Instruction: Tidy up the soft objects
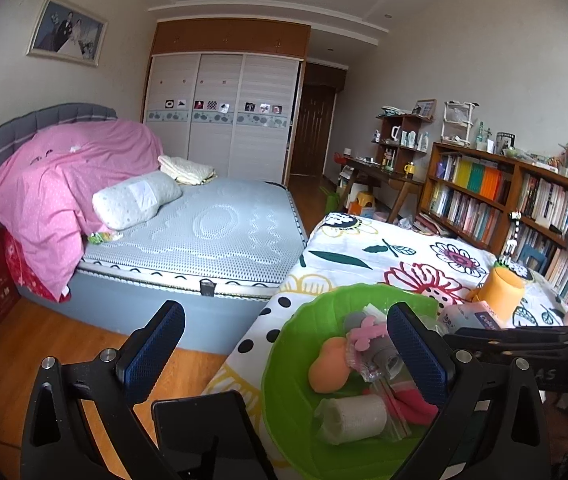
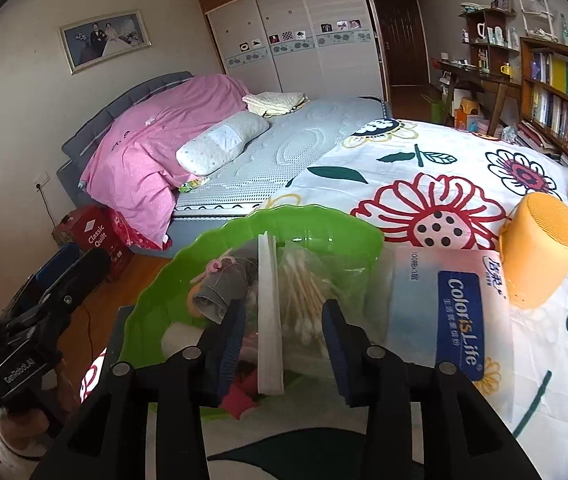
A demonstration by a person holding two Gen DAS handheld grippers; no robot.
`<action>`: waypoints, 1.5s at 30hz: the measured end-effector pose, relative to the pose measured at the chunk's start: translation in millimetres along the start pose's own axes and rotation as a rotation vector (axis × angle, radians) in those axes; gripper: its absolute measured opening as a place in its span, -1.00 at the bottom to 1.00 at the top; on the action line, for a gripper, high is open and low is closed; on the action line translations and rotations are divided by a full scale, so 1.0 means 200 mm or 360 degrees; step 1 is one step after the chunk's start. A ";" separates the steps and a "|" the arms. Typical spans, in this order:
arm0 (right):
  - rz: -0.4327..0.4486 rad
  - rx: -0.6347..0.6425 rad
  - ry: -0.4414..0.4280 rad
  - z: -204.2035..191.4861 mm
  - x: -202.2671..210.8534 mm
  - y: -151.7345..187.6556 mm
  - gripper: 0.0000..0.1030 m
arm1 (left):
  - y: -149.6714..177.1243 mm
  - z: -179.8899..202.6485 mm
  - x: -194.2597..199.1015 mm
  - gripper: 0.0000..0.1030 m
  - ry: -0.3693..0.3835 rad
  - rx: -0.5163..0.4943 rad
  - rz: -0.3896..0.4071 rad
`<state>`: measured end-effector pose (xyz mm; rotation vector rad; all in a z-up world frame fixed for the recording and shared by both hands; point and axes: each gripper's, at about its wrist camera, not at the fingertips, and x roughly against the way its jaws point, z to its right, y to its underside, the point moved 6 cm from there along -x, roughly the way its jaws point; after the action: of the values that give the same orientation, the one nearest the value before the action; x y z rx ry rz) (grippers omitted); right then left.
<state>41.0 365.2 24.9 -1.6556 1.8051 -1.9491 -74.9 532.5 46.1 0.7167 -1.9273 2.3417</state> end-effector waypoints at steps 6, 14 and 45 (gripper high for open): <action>0.0033 0.0085 0.0081 0.00 0.09 0.07 0.38 | 0.02 0.06 0.02 0.97 -0.0012 -0.0119 -0.0001; 0.0012 0.0086 0.0079 0.00 0.14 0.15 0.77 | 0.05 0.14 0.08 1.00 -0.0038 -0.0263 -0.0009; 0.0026 0.0232 0.0180 -0.09 0.18 0.23 1.00 | 0.13 0.25 0.18 1.00 -0.0234 -0.0496 -0.0078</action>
<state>-15.1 341.2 19.0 -1.5119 1.6583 -2.1504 -98.9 470.6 41.0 0.9134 -2.2345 1.9440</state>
